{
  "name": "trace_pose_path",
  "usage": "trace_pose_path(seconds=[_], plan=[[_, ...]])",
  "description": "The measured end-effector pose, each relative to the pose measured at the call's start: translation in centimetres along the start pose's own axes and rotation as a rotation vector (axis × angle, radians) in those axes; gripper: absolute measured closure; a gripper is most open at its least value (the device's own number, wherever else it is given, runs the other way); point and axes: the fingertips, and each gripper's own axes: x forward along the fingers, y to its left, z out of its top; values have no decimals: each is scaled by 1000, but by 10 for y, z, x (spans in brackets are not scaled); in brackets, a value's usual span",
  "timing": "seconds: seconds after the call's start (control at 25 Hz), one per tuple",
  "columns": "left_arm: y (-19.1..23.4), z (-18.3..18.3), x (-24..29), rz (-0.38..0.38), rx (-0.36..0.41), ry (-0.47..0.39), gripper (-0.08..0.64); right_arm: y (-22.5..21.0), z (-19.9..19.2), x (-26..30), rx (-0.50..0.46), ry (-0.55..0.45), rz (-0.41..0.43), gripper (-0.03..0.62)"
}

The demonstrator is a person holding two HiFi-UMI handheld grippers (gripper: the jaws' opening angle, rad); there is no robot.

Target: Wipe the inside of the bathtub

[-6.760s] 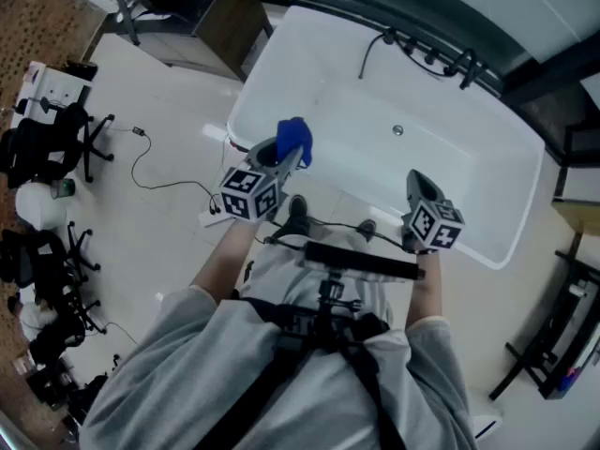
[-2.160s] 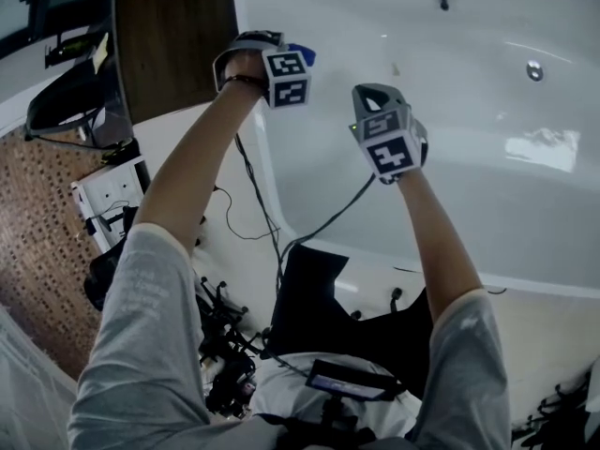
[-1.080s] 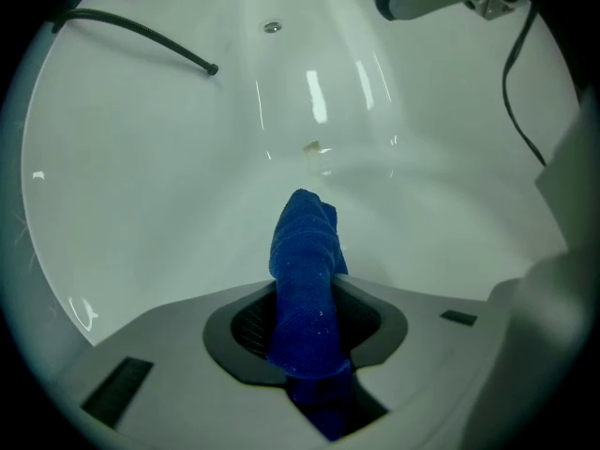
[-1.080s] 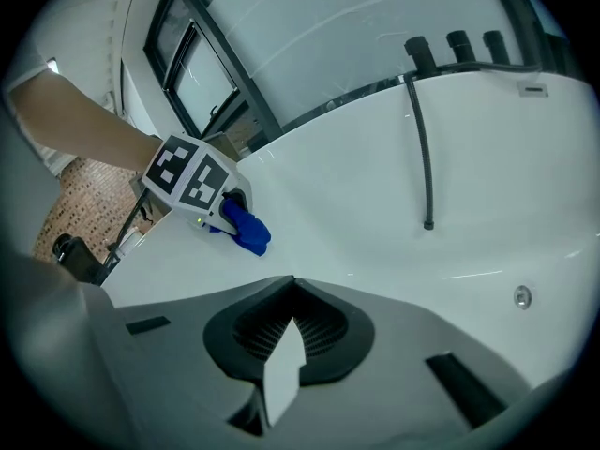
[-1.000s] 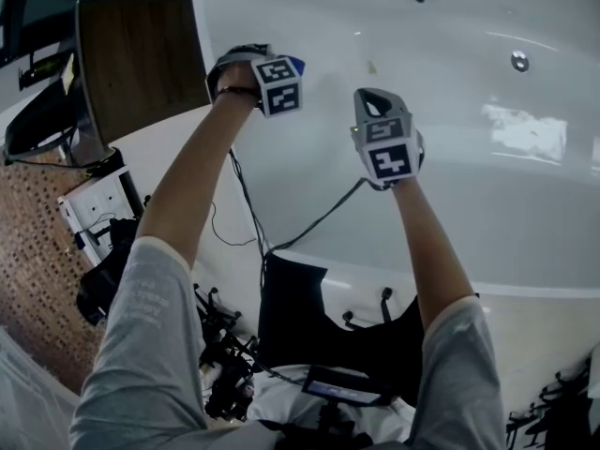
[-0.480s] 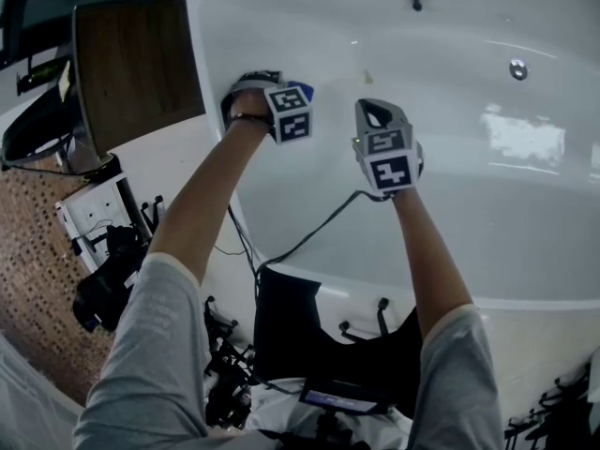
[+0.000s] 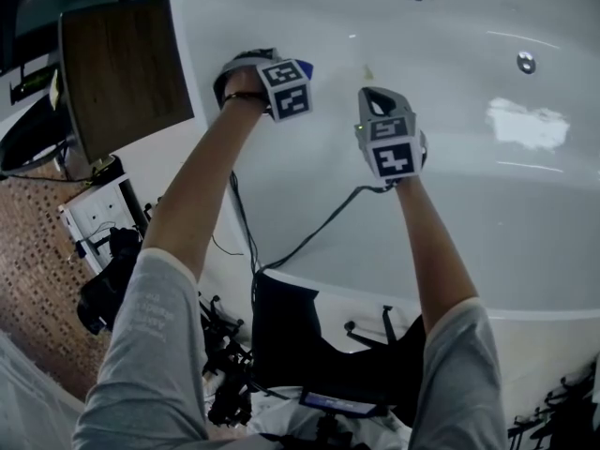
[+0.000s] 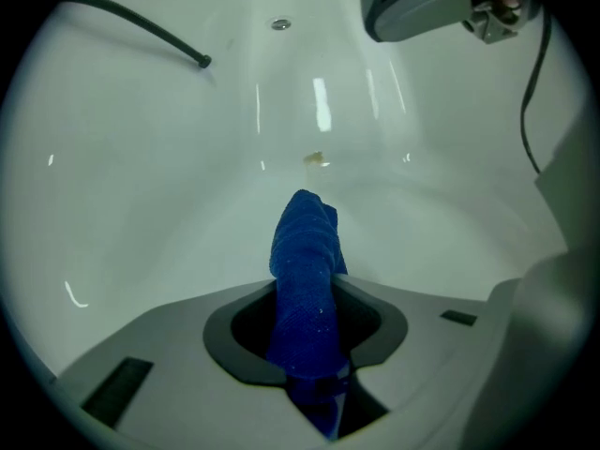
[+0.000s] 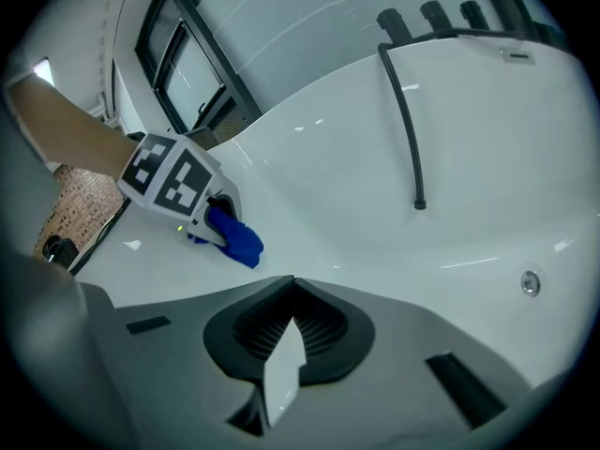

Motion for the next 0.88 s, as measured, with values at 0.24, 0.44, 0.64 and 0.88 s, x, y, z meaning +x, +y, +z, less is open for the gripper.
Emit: trace_pose_path(seconds=[0.24,0.44,0.64,0.88], plan=[[-80,17,6,-112,135,48,434,1,0,-1,3,5,7,583],[-52,21,16,-83,86,39,434,-10,-2,1,9,6,-6,583],[1,23,27,-32,25,50,434,-22,-10,2,14,9,-26,583],[8,30,30,-36,-16,32,434,-33,-20,3,22,14,-38,583]])
